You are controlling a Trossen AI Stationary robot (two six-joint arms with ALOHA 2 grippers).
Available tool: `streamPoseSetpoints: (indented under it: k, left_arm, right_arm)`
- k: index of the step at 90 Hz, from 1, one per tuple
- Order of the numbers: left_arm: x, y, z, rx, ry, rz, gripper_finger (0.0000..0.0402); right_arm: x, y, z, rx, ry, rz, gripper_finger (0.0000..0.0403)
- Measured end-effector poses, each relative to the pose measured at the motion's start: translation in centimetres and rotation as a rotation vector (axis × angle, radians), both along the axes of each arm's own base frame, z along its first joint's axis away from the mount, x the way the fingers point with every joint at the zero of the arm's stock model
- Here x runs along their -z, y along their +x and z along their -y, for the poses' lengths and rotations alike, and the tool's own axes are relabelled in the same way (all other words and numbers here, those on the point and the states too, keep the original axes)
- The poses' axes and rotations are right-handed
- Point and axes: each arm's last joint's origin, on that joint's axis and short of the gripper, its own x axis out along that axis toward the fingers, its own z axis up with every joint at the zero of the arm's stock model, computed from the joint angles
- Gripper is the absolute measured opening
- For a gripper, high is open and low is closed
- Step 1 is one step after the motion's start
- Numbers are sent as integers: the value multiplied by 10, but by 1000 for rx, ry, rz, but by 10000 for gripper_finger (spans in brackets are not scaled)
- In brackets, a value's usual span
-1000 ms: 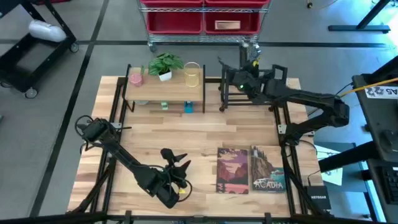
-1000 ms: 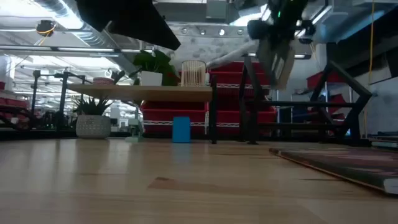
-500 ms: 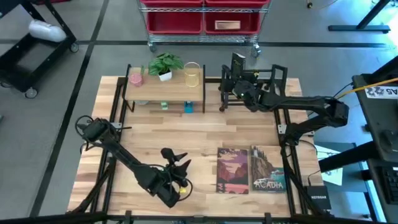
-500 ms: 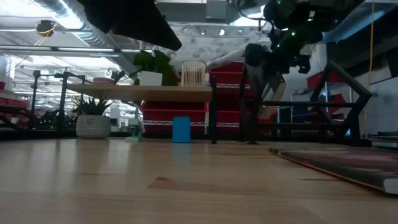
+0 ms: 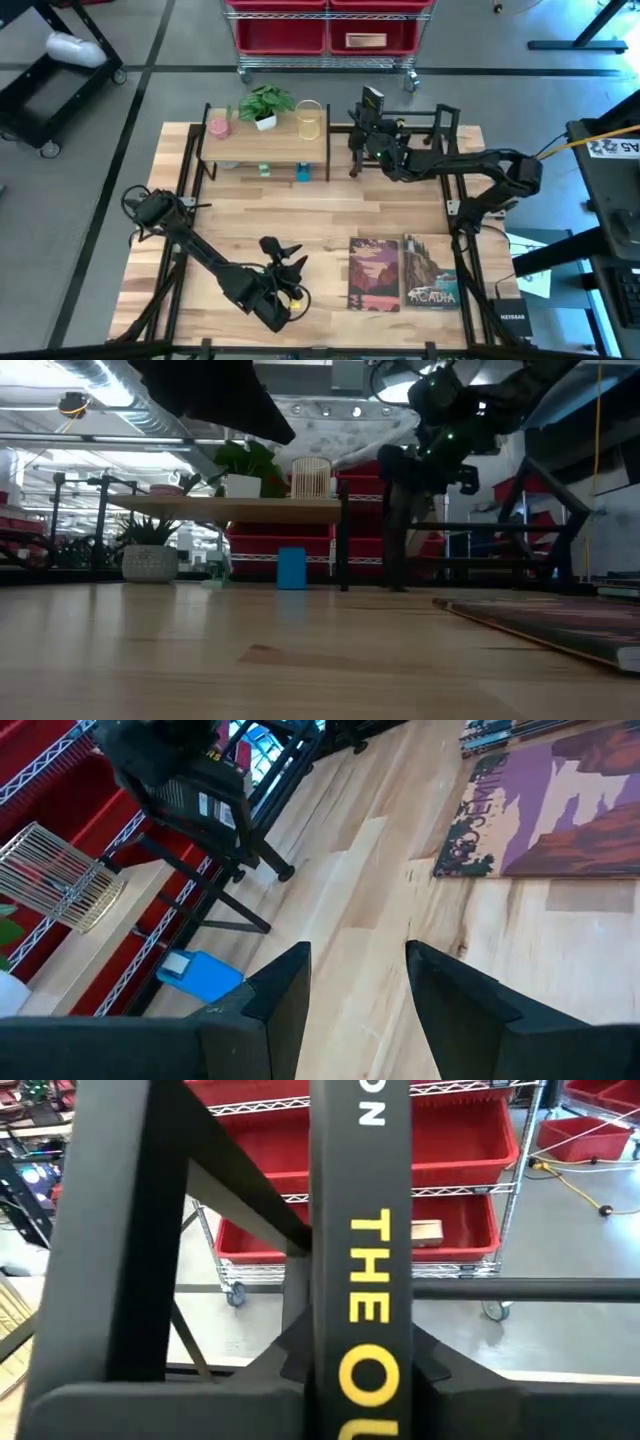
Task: Stock shelves
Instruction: Put the black book on the bookshelf
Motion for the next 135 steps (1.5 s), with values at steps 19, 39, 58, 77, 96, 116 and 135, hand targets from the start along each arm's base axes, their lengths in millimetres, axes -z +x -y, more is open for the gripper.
streamPoseSetpoints:
  k: [19,39,58,77,96,116,135]
  left_arm:
    - [0,1,-1,-4,1,0,153]
    - [0,1,-1,-4,0,0,153]
    - [0,1,-1,-4,0,0,153]
    - [0,1,-1,-5,0,1,153]
    - [0,1,-1,-5,-2,1,153]
    - [0,1,-1,-3,-8,0,153]
    - [0,1,-1,-4,-13,3,153]
  right_arm:
    - [0,3,0,-84,10,-11,65]
    - [0,4,0,-102,15,-6,68]
    - [0,4,-1,-123,22,2,70]
    - [-7,9,0,-174,30,21,118]
    - [-16,14,-1,-283,29,7,201]
    - [-27,10,-3,-301,24,20,242]
    - [-47,-3,-9,-327,-8,6,244]
